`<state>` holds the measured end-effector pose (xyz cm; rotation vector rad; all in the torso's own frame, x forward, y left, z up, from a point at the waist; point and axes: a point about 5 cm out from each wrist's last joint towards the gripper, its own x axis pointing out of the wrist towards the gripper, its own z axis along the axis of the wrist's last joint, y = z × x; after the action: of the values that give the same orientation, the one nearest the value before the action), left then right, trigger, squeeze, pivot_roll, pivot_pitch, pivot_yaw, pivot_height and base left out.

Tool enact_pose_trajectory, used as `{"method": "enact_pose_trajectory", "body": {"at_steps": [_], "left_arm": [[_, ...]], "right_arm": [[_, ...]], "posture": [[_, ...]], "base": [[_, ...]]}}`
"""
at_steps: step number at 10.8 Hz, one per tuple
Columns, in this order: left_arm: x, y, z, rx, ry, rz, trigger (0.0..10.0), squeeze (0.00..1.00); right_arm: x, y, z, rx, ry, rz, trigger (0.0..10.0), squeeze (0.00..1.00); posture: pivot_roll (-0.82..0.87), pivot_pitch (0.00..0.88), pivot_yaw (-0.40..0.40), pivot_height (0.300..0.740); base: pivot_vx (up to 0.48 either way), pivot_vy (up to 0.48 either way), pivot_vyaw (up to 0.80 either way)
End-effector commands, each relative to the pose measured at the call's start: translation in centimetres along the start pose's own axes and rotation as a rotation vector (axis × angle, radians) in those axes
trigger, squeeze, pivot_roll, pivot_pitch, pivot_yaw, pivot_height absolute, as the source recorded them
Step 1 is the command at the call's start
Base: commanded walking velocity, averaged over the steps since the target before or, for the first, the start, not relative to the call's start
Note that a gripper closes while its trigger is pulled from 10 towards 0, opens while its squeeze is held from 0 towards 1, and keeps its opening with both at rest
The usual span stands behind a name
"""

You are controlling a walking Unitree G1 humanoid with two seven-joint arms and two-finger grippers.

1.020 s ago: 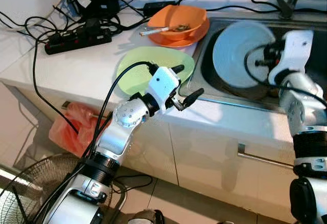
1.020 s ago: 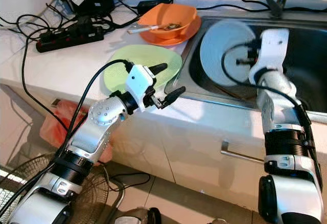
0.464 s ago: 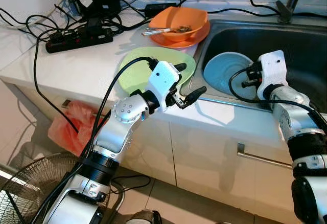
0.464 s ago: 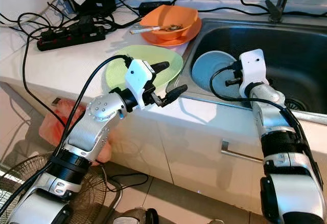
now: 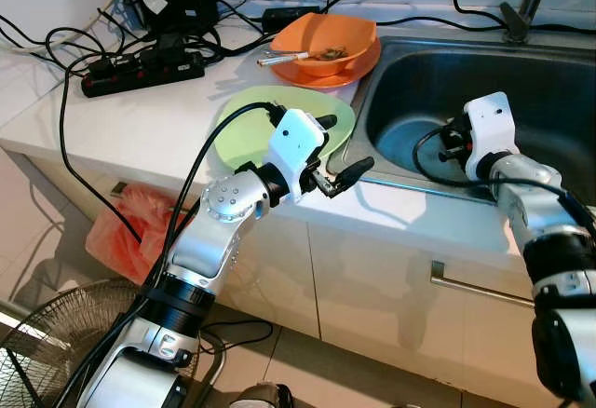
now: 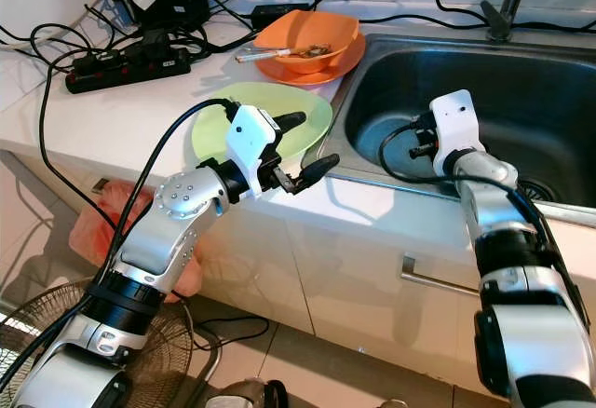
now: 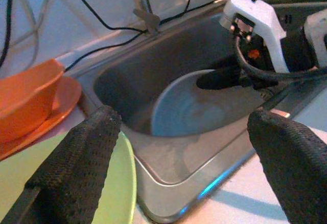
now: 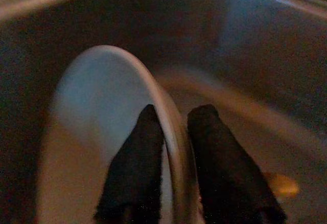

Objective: Kitchen organization

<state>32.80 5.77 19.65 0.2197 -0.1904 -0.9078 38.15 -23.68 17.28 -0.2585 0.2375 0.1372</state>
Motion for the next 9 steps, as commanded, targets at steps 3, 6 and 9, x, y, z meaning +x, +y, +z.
{"method": "enact_pose_trajectory", "body": {"at_steps": [3, 6, 9], "left_arm": [[-0.3, 0.7, 0.2, 0.005, 0.004, 0.016, 10.0, 1.00], [-0.7, 0.9, -0.1, 0.008, 0.023, 0.031, 10.0, 1.00], [-1.5, 2.8, -0.3, 0.132, 0.120, 0.077, 10.0, 1.00]], "right_arm": [[0.3, -0.7, 0.3, 0.182, 0.009, -0.026, 10.0, 1.00], [0.2, -1.7, 1.2, 0.245, -0.041, -0.073, 10.0, 1.00], [-0.2, -0.6, 4.1, 0.325, -0.184, -0.049, 10.0, 1.00]], "posture": [[0.12, 0.070, 0.131, 0.740], [0.12, 0.067, 0.131, 0.740], [0.13, 0.065, 0.134, 0.740]], "base": [[0.000, 0.000, 0.00], [0.000, 0.000, 0.00], [0.000, 0.000, 0.00]]}}
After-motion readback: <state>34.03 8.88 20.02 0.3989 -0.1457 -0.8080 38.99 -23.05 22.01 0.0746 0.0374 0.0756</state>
